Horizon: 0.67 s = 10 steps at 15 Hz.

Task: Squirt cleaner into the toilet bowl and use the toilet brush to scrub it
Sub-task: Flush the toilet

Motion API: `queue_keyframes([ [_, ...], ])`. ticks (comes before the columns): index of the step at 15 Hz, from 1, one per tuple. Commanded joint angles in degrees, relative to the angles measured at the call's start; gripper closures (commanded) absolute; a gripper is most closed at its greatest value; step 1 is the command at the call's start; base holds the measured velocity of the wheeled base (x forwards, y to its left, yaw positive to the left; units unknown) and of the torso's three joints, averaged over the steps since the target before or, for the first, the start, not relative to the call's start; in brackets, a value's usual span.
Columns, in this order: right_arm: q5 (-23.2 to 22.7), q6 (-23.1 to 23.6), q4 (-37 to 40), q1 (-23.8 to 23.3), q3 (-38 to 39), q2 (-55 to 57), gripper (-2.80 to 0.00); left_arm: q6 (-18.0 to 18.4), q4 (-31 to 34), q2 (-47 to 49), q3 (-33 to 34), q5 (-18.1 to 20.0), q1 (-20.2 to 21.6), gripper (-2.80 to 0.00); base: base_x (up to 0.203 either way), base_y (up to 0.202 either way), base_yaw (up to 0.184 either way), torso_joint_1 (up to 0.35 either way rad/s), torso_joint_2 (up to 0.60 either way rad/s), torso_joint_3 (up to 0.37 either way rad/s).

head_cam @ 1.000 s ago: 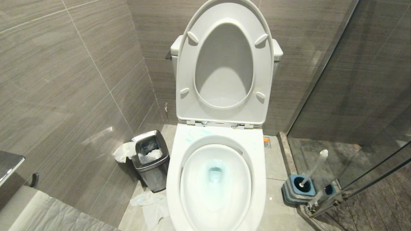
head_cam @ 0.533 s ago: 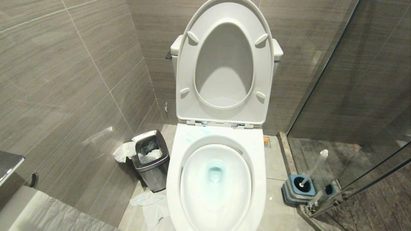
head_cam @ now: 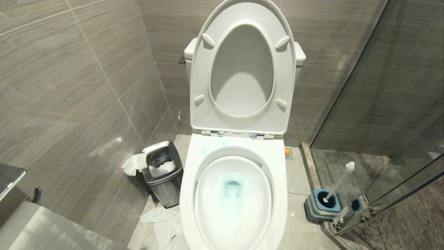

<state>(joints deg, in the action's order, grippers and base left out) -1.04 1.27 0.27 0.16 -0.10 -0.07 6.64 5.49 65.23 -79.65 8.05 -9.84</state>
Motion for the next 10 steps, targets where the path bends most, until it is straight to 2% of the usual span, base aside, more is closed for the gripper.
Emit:
queue_keyframes([
  [1,0.0,0.0,0.0,0.0,0.0,0.1,0.0,0.1,0.1,4.4,-3.9,-0.1,-0.1,0.0,0.0,0.0,0.0,0.0,0.0,0.0],
  [6,0.0,0.0,0.0,0.0,0.0,0.1,0.0,0.0,0.4,11.9,-13.7,-2.6,-0.6,0.0,0.0,0.0,0.0,0.0,0.0,0.0],
  [8,0.0,0.0,0.0,0.0,0.0,0.1,0.0,-1.5,0.6,13.8,-15.8,-5.4,-2.7,0.0,0.0,0.0,0.0,0.0,0.0,0.0],
  [10,0.0,0.0,0.0,0.0,0.0,0.1,0.0,-2.4,0.5,15.8,-17.4,-10.0,-6.7,0.0,0.0,0.0,0.0,0.0,0.0,0.0],
])
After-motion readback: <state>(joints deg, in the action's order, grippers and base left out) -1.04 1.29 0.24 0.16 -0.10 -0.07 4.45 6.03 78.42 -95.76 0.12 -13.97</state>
